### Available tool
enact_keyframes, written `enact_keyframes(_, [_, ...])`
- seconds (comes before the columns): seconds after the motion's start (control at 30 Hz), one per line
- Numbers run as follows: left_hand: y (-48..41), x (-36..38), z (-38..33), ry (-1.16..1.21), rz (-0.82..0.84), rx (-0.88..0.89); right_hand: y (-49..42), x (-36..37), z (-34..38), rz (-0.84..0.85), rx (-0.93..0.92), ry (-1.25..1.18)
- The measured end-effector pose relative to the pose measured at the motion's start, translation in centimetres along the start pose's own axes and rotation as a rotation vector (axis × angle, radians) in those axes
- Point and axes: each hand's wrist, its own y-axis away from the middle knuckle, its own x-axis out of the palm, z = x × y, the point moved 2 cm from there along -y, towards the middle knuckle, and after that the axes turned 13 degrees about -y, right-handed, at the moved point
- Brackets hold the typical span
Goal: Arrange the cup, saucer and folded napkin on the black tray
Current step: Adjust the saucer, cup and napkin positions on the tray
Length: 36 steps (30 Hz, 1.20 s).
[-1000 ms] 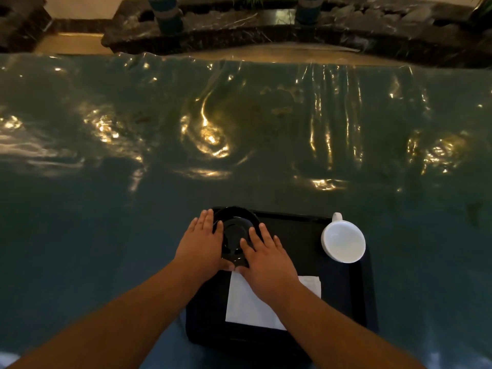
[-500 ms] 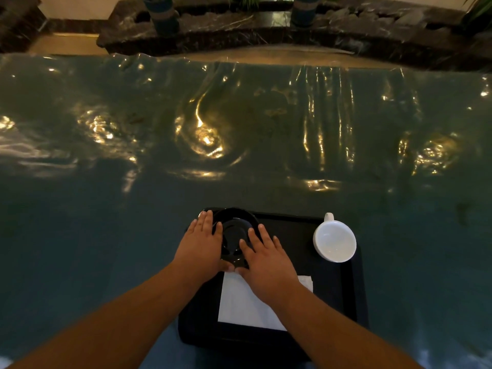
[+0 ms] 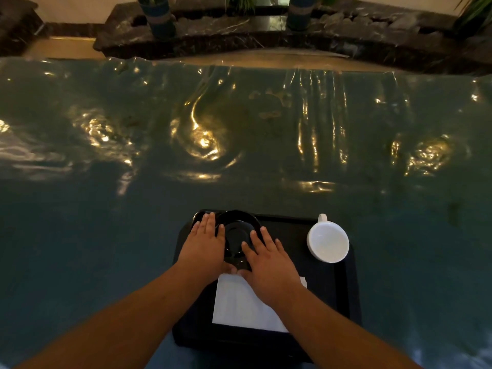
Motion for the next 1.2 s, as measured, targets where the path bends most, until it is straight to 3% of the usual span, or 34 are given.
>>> enact_keyframes(1.2, [-1.0,-2.3,-5.6,-0.059,0.014,0.056,3.0,0.1,-5.2,-0.072,0.045,0.026])
